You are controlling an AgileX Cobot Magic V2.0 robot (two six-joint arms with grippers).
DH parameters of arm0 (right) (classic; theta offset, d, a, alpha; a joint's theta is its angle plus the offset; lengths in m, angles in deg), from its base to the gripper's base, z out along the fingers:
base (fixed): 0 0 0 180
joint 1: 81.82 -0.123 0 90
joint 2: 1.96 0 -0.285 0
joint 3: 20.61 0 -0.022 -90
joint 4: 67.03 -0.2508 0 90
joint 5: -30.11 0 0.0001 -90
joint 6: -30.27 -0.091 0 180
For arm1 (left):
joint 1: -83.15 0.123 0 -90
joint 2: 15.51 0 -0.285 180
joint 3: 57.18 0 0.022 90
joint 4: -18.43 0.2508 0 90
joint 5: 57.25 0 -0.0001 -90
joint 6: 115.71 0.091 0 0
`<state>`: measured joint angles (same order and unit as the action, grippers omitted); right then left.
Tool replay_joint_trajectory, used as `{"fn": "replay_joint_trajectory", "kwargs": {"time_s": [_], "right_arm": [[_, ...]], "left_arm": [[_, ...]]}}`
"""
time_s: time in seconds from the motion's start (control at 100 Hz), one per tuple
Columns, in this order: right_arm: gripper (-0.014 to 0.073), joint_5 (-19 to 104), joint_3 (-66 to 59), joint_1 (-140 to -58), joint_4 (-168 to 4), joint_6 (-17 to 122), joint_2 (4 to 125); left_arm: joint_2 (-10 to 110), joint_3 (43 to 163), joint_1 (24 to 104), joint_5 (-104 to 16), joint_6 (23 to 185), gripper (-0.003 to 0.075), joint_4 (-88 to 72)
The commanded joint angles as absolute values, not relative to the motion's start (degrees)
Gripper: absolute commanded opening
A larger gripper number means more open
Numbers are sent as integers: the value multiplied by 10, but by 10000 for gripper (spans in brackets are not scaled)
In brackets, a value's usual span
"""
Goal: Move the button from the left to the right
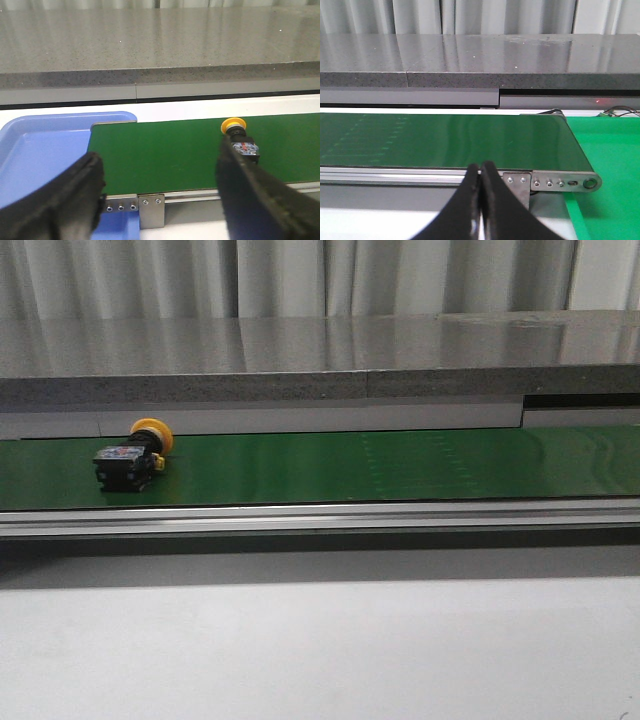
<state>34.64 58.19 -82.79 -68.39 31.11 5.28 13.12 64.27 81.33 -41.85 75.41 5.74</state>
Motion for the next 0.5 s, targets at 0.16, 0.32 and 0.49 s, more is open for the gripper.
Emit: {"fn": "replay_joint_trajectory", "kwargs": {"time_s": [0.16,0.32,0.49], "right_arm": [[-66,298,572,-830,-679,312,41],[-66,298,572,-830,-679,312,41],[-66,298,572,-830,-679,312,41]], "left_arm": [[134,658,809,-466,755,-19,49],[134,658,809,-466,755,-20,50],[134,658,809,-466,755,-21,50]]}}
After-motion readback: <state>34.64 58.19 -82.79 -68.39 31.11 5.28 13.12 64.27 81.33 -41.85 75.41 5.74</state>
